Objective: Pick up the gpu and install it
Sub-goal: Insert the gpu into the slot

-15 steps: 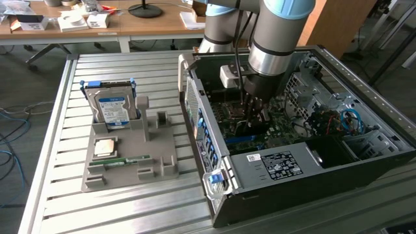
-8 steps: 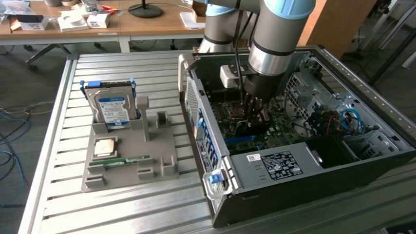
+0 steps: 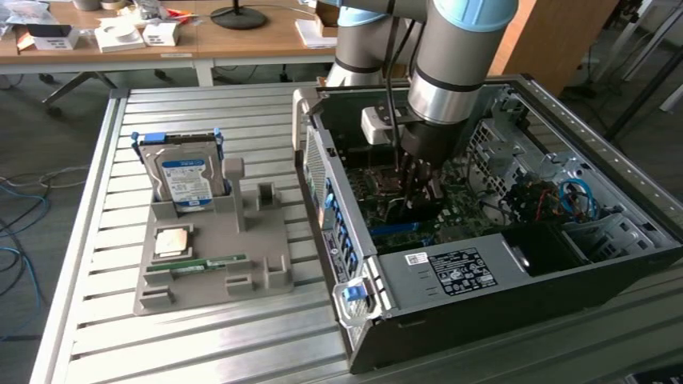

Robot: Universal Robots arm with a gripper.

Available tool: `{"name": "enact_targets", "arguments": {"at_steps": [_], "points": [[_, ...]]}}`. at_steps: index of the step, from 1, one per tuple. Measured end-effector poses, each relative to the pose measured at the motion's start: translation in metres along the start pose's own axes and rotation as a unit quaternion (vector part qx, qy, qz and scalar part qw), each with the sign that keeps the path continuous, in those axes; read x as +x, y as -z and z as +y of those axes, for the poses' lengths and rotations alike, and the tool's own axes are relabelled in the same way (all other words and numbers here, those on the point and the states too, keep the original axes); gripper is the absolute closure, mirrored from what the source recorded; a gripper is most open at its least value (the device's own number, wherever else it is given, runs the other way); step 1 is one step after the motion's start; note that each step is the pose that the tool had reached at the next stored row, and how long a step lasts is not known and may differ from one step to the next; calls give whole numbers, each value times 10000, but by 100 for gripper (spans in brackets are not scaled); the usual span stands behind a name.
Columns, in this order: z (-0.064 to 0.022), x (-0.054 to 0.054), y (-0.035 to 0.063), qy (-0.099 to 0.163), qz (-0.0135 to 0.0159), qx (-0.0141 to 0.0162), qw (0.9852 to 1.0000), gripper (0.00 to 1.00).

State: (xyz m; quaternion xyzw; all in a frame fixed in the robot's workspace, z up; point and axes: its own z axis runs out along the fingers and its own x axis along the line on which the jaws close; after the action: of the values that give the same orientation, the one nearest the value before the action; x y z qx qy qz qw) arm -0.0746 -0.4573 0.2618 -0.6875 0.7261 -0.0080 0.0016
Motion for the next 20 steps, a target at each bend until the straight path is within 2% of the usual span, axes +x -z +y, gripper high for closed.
{"name": "enact_targets", "arguments": {"at_steps": [4, 20], "points": [[1, 0, -1, 9, -1, 14, 10000, 74], [3, 0, -23, 9, 1, 16, 10000, 74]]}}
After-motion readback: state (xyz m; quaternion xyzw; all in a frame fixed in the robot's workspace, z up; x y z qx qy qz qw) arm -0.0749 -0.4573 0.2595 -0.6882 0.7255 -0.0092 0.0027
